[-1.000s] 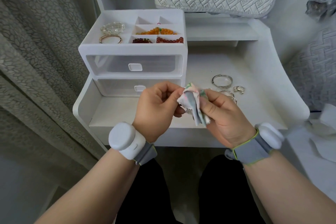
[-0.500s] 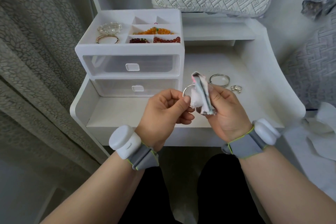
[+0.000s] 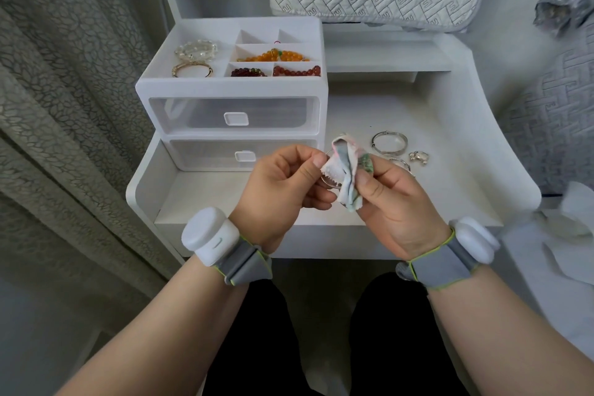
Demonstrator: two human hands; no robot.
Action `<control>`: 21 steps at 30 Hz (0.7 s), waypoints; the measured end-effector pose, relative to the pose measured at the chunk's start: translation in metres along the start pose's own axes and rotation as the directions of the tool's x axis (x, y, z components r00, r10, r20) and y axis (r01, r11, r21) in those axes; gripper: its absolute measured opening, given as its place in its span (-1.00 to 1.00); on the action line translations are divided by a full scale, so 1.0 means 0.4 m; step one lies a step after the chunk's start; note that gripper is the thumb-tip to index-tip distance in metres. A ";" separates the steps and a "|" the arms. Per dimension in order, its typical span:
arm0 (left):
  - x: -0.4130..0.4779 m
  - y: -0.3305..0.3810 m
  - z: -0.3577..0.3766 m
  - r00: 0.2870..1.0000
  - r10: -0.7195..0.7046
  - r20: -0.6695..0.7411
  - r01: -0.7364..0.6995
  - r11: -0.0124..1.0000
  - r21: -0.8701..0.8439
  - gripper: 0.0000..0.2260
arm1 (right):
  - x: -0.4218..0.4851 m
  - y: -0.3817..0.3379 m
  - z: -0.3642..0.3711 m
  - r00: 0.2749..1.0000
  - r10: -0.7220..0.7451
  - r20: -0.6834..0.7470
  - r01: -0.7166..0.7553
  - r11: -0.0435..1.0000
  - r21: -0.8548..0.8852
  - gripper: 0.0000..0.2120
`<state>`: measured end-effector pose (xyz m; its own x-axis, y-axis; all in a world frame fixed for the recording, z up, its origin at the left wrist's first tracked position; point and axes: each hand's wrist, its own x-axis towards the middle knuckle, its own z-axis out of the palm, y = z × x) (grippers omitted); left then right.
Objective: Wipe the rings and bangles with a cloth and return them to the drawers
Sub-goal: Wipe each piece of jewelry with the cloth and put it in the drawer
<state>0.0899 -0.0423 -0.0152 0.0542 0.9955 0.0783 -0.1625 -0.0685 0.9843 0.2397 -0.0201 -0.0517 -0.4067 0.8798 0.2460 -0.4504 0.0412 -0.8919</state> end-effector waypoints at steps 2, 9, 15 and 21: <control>0.000 -0.005 0.001 1.000 -0.015 -0.007 0.015 1.000 0.001 -0.85 | -0.001 -0.004 0.005 1.000 0.004 -0.022 -0.005 1.000 -0.028 -0.60; -0.007 -0.019 0.001 0.999 0.028 0.034 -0.032 0.993 0.115 -0.88 | 0.005 -0.032 0.024 0.994 -0.010 -0.104 0.000 0.995 -0.096 -0.70; -0.011 -0.026 0.007 0.995 0.102 0.015 -0.103 0.978 0.184 -0.92 | 0.006 -0.032 0.024 0.995 0.011 -0.104 -0.024 0.991 -0.131 -0.65; -0.001 -0.016 0.002 0.990 0.111 -0.087 -0.092 0.977 0.194 -0.86 | -0.007 -0.014 0.012 0.999 0.001 0.040 0.002 0.997 -0.072 -0.70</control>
<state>0.0919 -0.0425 -0.0215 -0.0504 0.9837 0.1727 0.0270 -0.1715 0.9848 0.2395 -0.0248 -0.0458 -0.4392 0.8600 0.2599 -0.3926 0.0765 -0.9165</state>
